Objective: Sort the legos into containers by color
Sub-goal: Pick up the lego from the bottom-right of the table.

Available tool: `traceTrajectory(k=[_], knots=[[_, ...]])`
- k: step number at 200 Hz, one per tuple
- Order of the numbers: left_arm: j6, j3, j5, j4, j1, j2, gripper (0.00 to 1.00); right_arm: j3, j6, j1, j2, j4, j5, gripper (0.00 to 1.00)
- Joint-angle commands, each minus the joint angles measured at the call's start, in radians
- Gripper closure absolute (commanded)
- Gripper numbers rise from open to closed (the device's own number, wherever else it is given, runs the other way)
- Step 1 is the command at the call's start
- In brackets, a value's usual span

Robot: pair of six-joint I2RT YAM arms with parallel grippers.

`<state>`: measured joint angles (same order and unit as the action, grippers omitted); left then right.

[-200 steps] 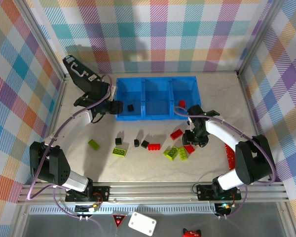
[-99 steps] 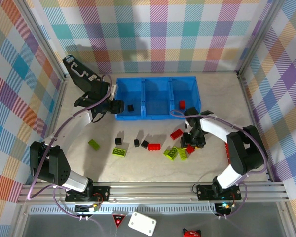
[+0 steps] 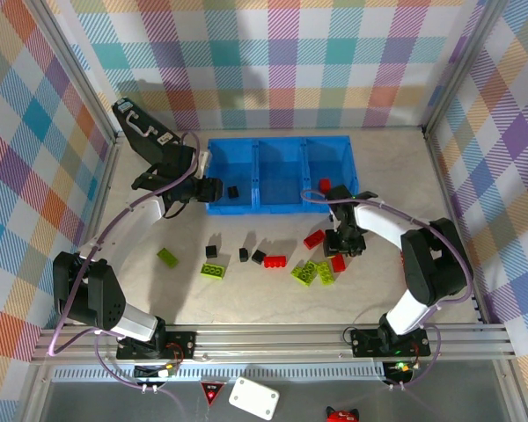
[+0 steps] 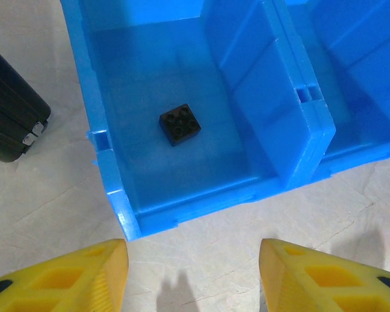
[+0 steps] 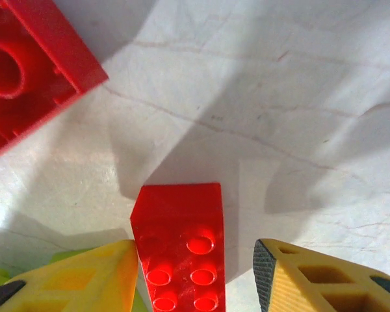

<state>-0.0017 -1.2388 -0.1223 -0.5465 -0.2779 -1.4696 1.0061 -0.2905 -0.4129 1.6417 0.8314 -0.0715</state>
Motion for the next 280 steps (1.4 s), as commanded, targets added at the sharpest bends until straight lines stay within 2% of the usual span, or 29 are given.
traceTrajectory(k=[1,54,146,203,280], knots=[[0.020,-0.006,-0.018,-0.004,0.009,0.013,0.44,0.026,0.026,0.000,0.024,0.031,-0.043,0.49],[0.016,-0.005,-0.030,0.001,0.009,0.017,0.44,0.021,0.020,0.003,0.022,0.025,-0.036,0.55],[0.014,0.001,-0.048,0.008,0.009,0.019,0.44,0.016,-0.018,0.003,-0.032,0.023,0.034,0.52],[0.012,0.002,-0.042,0.007,0.009,0.020,0.44,0.000,-0.020,0.003,0.022,-0.016,0.055,0.51],[0.012,-0.002,-0.042,0.003,0.009,0.017,0.44,0.002,-0.015,0.003,0.018,-0.002,0.030,0.62]])
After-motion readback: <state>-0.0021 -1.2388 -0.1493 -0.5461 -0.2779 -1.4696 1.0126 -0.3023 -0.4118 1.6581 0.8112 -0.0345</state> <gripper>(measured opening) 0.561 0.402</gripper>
